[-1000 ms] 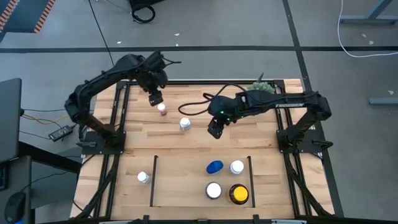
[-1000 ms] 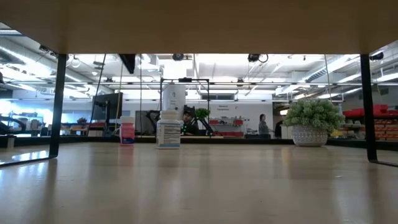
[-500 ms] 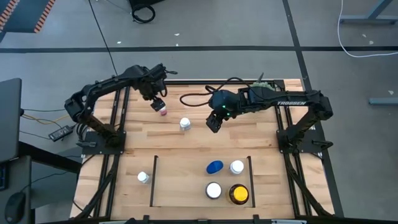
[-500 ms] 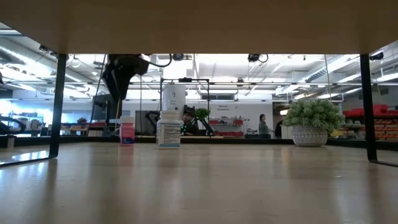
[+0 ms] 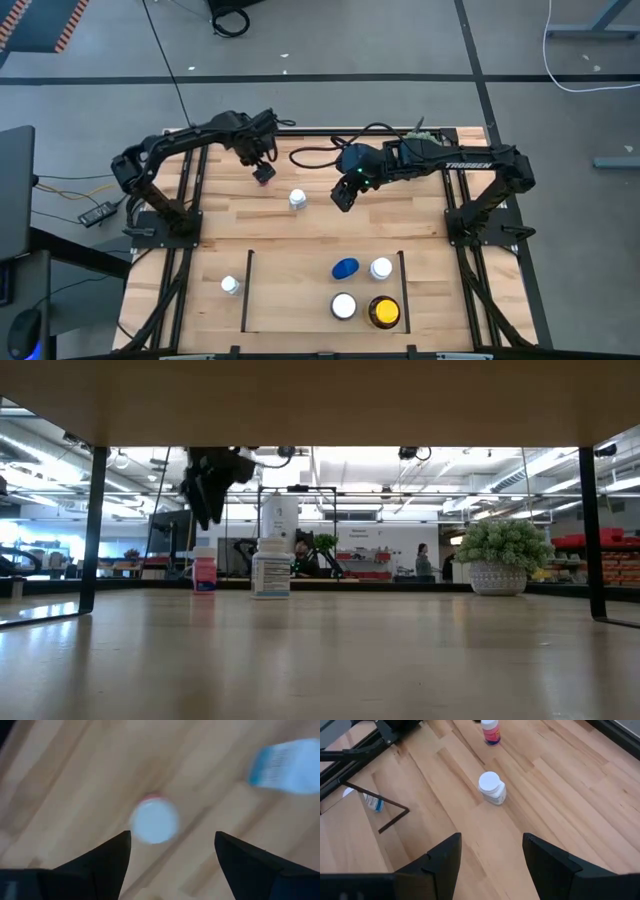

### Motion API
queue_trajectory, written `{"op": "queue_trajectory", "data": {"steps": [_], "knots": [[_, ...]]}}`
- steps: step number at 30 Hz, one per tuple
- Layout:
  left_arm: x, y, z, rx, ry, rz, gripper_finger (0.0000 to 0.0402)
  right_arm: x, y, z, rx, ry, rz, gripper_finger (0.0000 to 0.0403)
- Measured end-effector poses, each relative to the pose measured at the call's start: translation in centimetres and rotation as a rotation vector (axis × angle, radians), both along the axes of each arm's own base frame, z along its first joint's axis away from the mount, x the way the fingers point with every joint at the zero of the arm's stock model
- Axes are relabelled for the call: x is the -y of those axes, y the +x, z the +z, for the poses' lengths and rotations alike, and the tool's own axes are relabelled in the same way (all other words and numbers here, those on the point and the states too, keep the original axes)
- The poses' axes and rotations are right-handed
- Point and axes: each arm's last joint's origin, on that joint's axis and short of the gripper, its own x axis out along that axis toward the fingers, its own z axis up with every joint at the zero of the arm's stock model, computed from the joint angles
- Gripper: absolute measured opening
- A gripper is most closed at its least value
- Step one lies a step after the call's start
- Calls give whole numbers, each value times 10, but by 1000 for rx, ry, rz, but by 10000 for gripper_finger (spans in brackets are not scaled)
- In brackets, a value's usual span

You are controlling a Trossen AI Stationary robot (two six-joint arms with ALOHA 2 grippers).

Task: Pick and place medicine bottles onto shelf by color
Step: Put the top white and blue medicine bottle on the shelf

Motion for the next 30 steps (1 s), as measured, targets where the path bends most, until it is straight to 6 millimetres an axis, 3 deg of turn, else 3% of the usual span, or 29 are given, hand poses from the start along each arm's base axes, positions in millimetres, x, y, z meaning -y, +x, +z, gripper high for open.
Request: {"op": "queue_trajectory", "data": {"steps": [6,12,20,30], "knots": [[32,32,22,137,10,-222,291,0,0,0,0,0,0,218],[66,58,11,136,7,-355,291,0,0,0,-1,0,1,218],[71,80,-5,161,44,-285,291,0,0,0,-1,-1,1,218],[69,87,-11,186,64,-229,291,0,0,0,-3,5,15,218]]}}
